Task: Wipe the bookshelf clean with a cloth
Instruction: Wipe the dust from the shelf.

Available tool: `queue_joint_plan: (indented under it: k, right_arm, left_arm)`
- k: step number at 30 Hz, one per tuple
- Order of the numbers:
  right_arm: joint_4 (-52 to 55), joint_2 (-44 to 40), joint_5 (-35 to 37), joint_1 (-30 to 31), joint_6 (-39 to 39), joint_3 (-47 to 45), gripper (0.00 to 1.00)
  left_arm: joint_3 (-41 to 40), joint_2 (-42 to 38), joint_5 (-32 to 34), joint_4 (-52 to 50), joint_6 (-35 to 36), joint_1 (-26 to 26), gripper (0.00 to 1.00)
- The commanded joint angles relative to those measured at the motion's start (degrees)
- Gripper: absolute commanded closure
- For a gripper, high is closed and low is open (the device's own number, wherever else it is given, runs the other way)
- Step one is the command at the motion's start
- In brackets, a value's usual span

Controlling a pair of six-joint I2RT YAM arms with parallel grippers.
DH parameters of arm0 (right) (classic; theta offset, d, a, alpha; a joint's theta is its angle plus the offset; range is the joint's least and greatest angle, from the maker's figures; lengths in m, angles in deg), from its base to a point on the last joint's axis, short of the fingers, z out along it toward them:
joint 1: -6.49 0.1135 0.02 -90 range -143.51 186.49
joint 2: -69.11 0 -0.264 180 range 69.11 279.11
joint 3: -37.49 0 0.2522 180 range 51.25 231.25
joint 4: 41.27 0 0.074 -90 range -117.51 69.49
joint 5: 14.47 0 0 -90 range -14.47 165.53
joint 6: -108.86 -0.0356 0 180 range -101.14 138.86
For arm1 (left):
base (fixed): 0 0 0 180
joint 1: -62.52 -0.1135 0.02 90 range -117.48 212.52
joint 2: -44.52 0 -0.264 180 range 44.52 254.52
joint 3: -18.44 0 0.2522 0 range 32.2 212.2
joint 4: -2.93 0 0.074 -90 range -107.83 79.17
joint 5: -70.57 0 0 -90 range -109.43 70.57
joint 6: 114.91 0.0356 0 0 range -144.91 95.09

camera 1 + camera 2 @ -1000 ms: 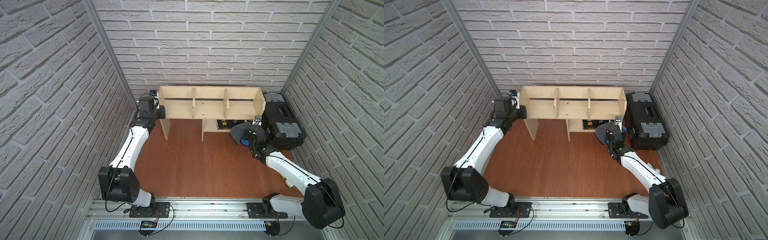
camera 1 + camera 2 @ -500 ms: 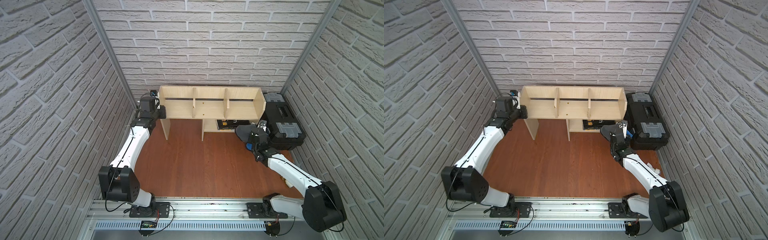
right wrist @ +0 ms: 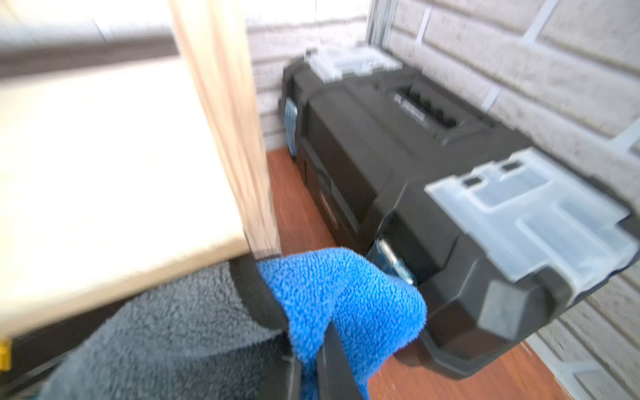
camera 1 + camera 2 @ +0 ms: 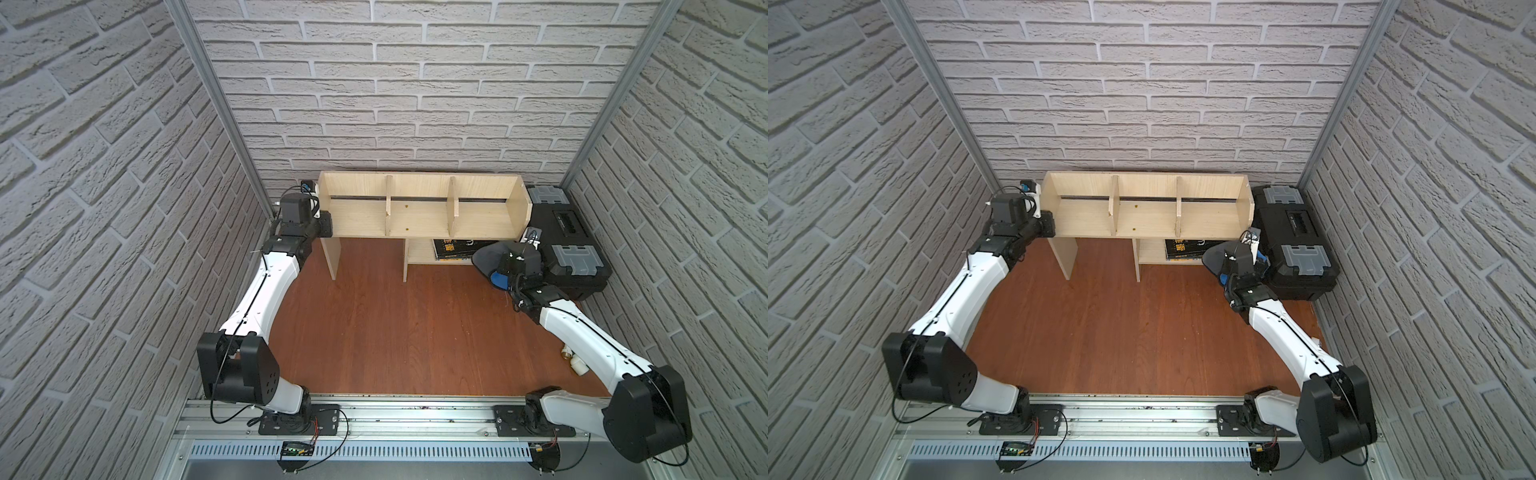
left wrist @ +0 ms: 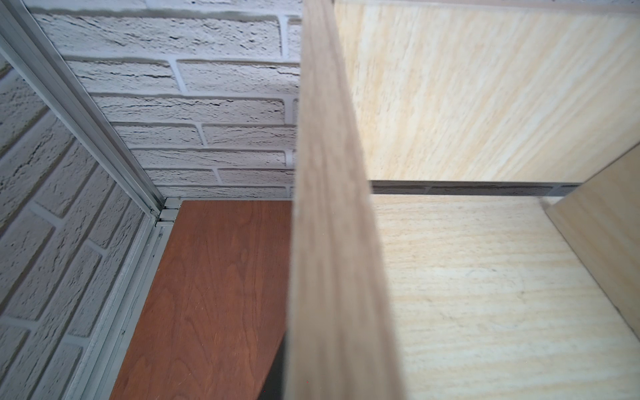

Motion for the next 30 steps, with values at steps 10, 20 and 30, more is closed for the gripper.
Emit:
queue_joint_plan:
  k: [10,20,30]
  right_arm:
    - [3.74,-2.08,-7.51,1.64,-6.45,-9.82,0.97]
    - [-0.99,-0.26,1.34,27.58,-13.08,-13.15,0.97]
    - [-8.78,17.70,4.13,38.08,-1.84,6.69,0.97]
  left_arm:
    - [-0.65,1.36,-1.44,-1.27,-4.77,-0.20,1.00]
    - [-0.53,1.74,-0.94,-1.60,-4.87,0.27,1.00]
    - [0.38,1.40,1.89,-4.45,-4.69,1.23,1.00]
